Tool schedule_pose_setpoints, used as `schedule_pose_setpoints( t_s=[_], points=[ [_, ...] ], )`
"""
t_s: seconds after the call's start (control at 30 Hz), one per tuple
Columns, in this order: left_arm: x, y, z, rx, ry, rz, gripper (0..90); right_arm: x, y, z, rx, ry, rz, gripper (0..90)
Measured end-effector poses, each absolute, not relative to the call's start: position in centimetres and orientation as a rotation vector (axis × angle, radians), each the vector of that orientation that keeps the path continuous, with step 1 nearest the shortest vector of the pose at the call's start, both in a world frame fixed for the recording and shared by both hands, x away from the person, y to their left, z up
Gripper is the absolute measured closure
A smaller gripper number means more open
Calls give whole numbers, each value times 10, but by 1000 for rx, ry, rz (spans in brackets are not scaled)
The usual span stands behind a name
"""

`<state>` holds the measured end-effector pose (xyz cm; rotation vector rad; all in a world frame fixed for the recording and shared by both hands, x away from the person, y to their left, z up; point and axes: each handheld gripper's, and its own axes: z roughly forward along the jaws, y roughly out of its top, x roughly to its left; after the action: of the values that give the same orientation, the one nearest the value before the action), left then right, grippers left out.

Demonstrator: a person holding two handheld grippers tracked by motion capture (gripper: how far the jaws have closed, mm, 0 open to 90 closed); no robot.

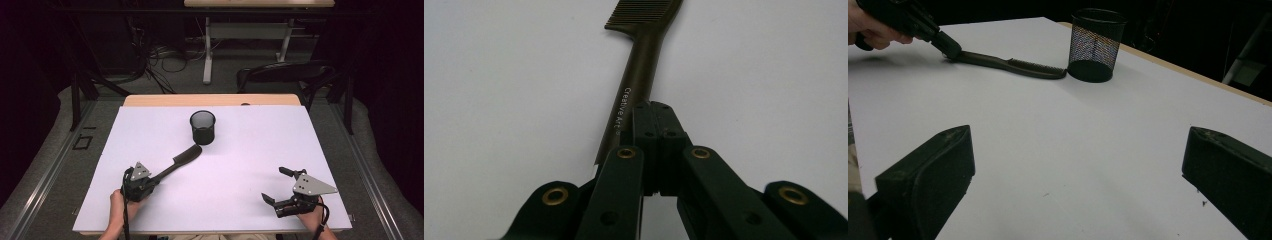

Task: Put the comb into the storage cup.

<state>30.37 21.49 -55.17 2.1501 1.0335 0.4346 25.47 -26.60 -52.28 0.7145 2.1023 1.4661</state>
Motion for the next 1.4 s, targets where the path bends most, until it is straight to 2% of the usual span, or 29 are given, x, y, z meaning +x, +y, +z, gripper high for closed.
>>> schedule_pose_setpoints(
  t_s=[0.37, 0.73, 0.77, 0.97, 1.4],
  points=[
    [304, 216, -551, 2142, 1029, 442, 891, 255, -266, -523, 716, 2102, 1468, 0],
    [298, 212, -538, 2145, 953, 474, 516, 255, -266, -523, 722, 2102, 1467, 0],
    [298, 212, -537, 2144, 953, 473, 516, 255, -266, -523, 722, 2102, 1467, 0],
    [303, 213, -530, 2174, 943, 475, 343, 255, -266, -523, 724, 2104, 1464, 0],
    [319, 210, -516, 2284, 916, 451, 91, 255, -266, -523, 735, 2103, 1462, 0]
  ],
)
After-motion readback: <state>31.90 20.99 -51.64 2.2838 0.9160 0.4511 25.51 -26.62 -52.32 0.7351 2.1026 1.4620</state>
